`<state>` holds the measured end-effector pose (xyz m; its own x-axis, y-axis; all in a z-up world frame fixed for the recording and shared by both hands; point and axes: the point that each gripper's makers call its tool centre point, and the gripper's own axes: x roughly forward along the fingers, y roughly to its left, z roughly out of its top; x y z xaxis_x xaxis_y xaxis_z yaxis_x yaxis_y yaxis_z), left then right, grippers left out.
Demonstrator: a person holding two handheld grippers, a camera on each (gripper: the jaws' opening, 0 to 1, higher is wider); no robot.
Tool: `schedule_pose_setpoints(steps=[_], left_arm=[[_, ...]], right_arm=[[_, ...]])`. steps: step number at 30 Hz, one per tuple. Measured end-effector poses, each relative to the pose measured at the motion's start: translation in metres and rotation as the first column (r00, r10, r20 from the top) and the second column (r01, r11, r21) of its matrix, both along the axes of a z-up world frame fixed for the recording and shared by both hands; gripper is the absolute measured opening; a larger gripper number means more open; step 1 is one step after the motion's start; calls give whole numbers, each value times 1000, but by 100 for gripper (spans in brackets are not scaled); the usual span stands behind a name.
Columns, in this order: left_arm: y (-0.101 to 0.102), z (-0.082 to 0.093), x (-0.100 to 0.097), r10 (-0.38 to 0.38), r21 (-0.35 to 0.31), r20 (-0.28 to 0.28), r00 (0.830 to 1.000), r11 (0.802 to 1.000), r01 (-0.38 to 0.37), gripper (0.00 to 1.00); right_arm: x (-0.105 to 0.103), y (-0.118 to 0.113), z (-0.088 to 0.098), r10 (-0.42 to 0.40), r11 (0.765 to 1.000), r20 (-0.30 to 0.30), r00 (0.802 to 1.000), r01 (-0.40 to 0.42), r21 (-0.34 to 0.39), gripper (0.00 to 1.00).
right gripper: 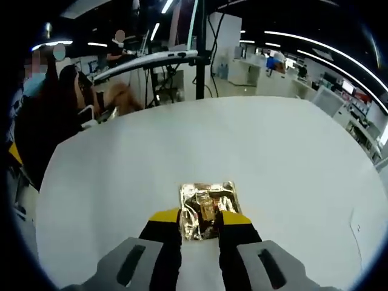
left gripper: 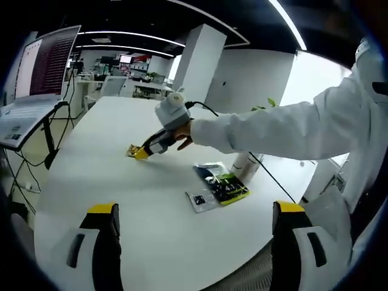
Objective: Arrange the skincare products in the storage area until every visible bottle or jar stands upright without overlapping.
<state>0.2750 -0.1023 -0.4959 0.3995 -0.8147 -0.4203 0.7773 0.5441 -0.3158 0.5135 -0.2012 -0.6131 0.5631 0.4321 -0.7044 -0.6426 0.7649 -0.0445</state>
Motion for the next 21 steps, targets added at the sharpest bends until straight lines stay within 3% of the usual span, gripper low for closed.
schedule_pose_setpoints(steps=[1, 4, 8, 9, 14, 15, 16, 20, 21], left_arm=[[0, 0, 0, 0, -2, -2, 1000, 1000, 0, 98], [1, -1, -1, -2, 4, 1, 1000, 1000, 2, 98], [3, -1, -1, 6, -1, 0, 1000, 1000, -6, 97], [4, -2, 0, 7, 2, 1, 1000, 1000, -7, 97], [5, -2, 0, 10, 1, -4, 1000, 1000, -10, 97], [5, -2, 1, 9, 2, -4, 1000, 1000, -9, 97], [5, -3, 1, 8, 4, -4, 1000, 1000, -8, 97], [3, -2, 1, 4, 1, -3, 1000, 1000, -4, 97], [3, -3, 2, 3, 2, -4, 1000, 1000, -3, 97]], right_arm=[[1, -1, -2, 8, 999, 8, 1000, -8, -31, 12], [6, -2, 0, 7, 999, 22, 1000, -6, -32, 12], [13, 1, 4, -11, 1000, 46, 999, 11, 4, 48], [14, 1, 3, -8, 1000, 47, 999, 8, 5, 51], [13, -8, -4, -16, 1000, 25, 1000, 17, -13, 50], [10, -6, -7, -35, 999, -14, 999, 35, 28, 51], [9, -6, -5, -40, 999, -10, 999, 41, 31, 51], [10, -11, -3, -17, 1000, -2, 1000, 17, 11, 40], [10, -9, -2, 21, 1000, 4, 1000, -21, 11, 36]])
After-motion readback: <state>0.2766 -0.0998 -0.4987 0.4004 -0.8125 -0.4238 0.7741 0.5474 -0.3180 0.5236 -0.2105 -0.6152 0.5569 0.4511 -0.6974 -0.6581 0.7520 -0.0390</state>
